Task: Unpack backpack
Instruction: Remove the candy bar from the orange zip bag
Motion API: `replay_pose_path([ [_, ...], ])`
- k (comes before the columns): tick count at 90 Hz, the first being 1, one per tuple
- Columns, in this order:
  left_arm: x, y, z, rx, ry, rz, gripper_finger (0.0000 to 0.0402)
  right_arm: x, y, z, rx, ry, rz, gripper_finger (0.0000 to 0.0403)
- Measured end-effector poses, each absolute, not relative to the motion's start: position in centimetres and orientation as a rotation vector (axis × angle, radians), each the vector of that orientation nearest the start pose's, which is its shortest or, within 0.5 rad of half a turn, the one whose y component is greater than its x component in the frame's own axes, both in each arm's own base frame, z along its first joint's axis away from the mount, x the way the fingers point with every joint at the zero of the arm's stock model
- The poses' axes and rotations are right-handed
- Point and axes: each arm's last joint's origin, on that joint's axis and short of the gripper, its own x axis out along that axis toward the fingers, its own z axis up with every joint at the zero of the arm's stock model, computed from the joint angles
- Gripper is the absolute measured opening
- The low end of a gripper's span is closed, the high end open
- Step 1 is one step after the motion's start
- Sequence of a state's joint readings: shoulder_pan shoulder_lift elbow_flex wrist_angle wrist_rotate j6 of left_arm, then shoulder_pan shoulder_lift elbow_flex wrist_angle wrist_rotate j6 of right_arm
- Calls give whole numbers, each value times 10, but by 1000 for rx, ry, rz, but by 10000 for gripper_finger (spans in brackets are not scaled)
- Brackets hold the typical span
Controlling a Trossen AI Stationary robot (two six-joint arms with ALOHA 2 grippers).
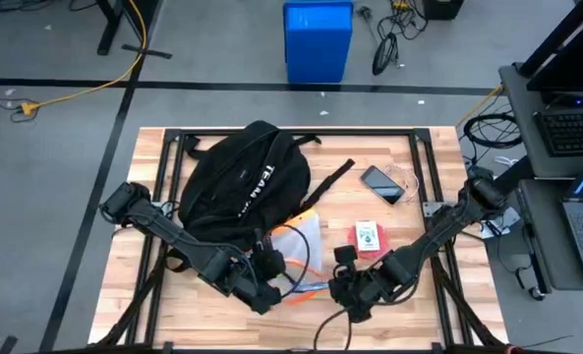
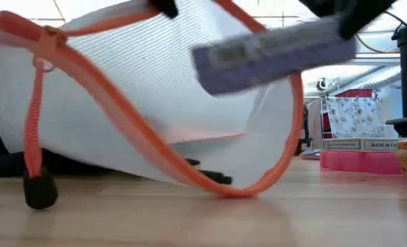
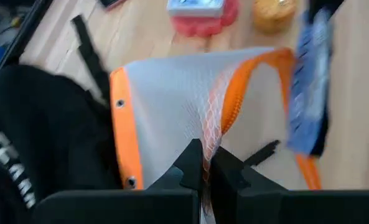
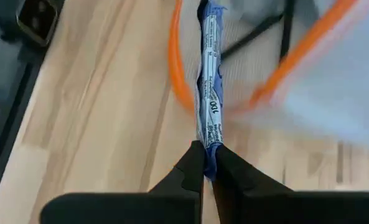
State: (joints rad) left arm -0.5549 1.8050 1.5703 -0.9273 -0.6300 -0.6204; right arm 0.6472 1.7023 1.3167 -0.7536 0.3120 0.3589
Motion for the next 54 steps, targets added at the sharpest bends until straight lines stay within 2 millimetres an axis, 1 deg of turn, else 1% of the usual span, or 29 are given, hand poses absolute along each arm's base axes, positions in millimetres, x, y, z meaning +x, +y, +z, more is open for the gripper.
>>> replay_pose_path([
  [13, 318, -177, 276, 68, 915, 403, 0, 272, 202, 240, -199, 1092, 88, 0],
  [22, 317, -176, 275, 64, 922, 415, 0, 268, 199, 239, -195, 1126, 60, 0],
  [41, 317, -176, 275, 64, 922, 415, 0, 256, 184, 235, -158, 1287, -121, 0],
  [54, 317, -177, 275, 65, 922, 414, 0, 247, 178, 234, -151, 1361, -214, 0],
])
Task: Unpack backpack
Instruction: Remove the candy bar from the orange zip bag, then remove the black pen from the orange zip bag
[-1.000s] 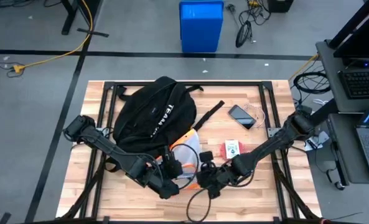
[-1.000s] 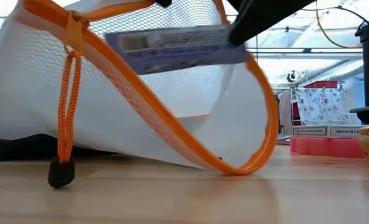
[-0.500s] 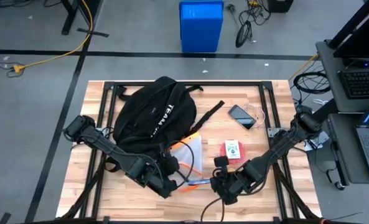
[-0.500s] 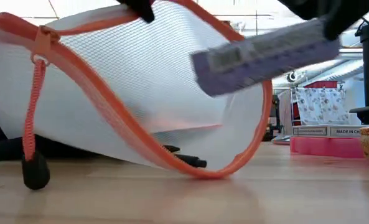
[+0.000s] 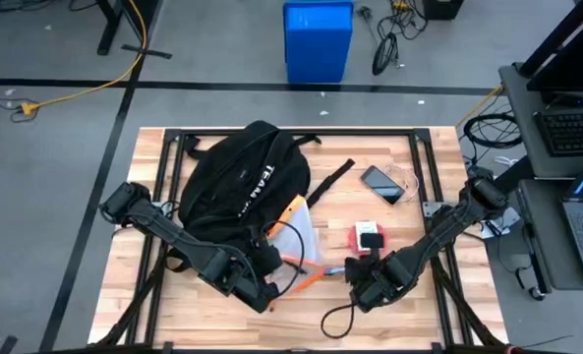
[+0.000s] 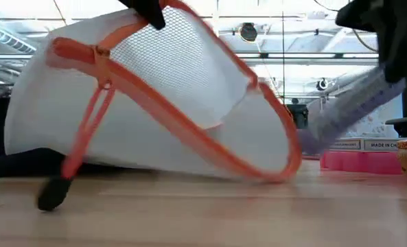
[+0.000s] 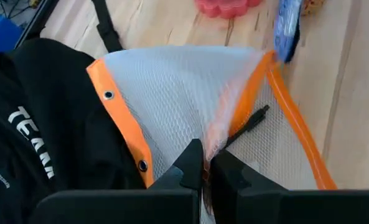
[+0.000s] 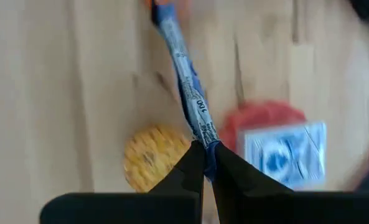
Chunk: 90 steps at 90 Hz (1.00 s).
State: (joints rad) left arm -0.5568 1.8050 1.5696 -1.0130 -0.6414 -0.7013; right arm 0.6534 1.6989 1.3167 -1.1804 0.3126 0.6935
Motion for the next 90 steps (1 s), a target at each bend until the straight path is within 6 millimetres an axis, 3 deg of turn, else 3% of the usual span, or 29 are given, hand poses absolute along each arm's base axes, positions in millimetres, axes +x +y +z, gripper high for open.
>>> replay_pose_path([
  [45, 317, -177, 275, 64, 922, 413, 0, 235, 171, 235, -172, 1453, -336, 2],
  [90, 317, -177, 275, 64, 922, 414, 0, 234, 170, 235, -82, 1433, -432, 64],
])
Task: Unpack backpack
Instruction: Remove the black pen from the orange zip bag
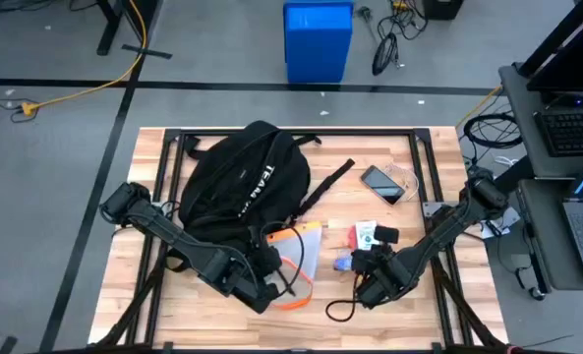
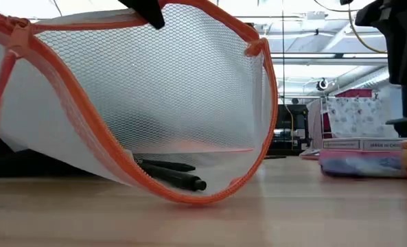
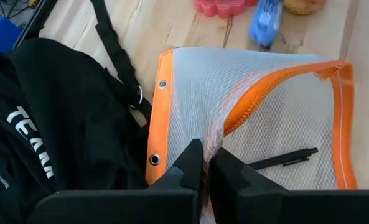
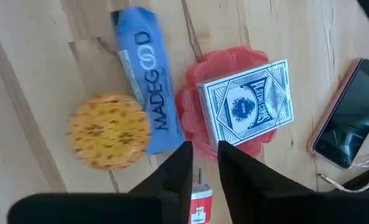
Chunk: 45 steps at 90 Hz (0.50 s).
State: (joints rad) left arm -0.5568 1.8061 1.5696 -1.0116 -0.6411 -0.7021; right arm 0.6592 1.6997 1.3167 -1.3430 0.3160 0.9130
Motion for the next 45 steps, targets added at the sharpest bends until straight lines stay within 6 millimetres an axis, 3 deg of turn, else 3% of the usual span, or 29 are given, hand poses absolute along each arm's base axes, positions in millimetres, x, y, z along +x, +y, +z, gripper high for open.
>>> replay_pose_path([
  [25, 317, -177, 275, 63, 921, 414, 0, 236, 170, 235, -109, 1408, -414, 80],
  [45, 319, -178, 275, 48, 904, 407, 0, 260, 186, 236, -135, 1188, -186, 80],
])
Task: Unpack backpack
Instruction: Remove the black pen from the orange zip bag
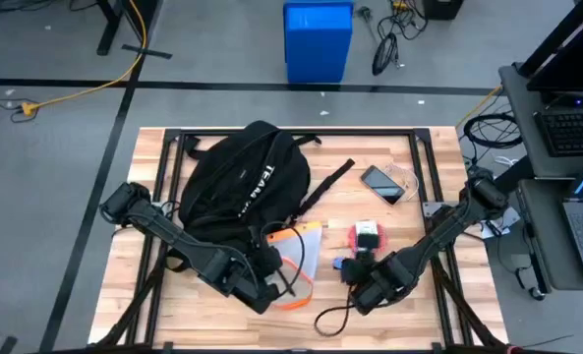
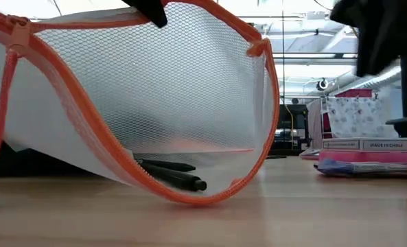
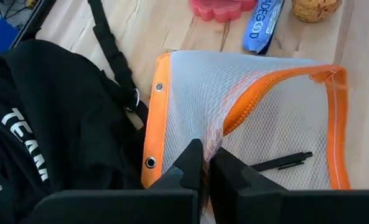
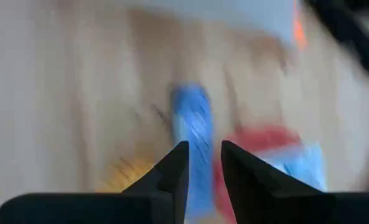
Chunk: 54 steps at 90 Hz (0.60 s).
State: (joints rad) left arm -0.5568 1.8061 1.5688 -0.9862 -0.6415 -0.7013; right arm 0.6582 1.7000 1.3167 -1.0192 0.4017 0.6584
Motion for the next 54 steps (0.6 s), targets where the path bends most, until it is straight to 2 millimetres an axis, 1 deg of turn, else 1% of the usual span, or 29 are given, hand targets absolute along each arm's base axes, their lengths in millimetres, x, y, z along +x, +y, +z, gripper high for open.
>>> replay_pose_path([
  [6, 320, -178, 276, 43, 890, 409, 0, 271, 195, 240, -142, 1076, -71, 80],
  [15, 320, -178, 276, 47, 882, 417, 0, 289, 209, 251, -178, 868, 96, 80],
  [23, 320, -178, 276, 47, 881, 418, 0, 302, 220, 259, -187, 699, 177, 80],
  [28, 321, -178, 276, 43, 876, 418, 0, 309, 225, 258, -187, 643, 196, 80],
  [36, 323, -177, 277, 29, 862, 418, 0, 323, 220, 247, -117, 634, 150, 79],
  [44, 324, -176, 277, 28, 854, 427, 0, 339, 212, 227, -80, 682, 103, 80],
  [50, 324, -175, 277, 27, 853, 428, 0, 347, 211, 210, -98, 725, 135, 81],
  [54, 325, -175, 277, 26, 853, 429, 0, 351, 215, 200, -89, 737, 177, 83],
])
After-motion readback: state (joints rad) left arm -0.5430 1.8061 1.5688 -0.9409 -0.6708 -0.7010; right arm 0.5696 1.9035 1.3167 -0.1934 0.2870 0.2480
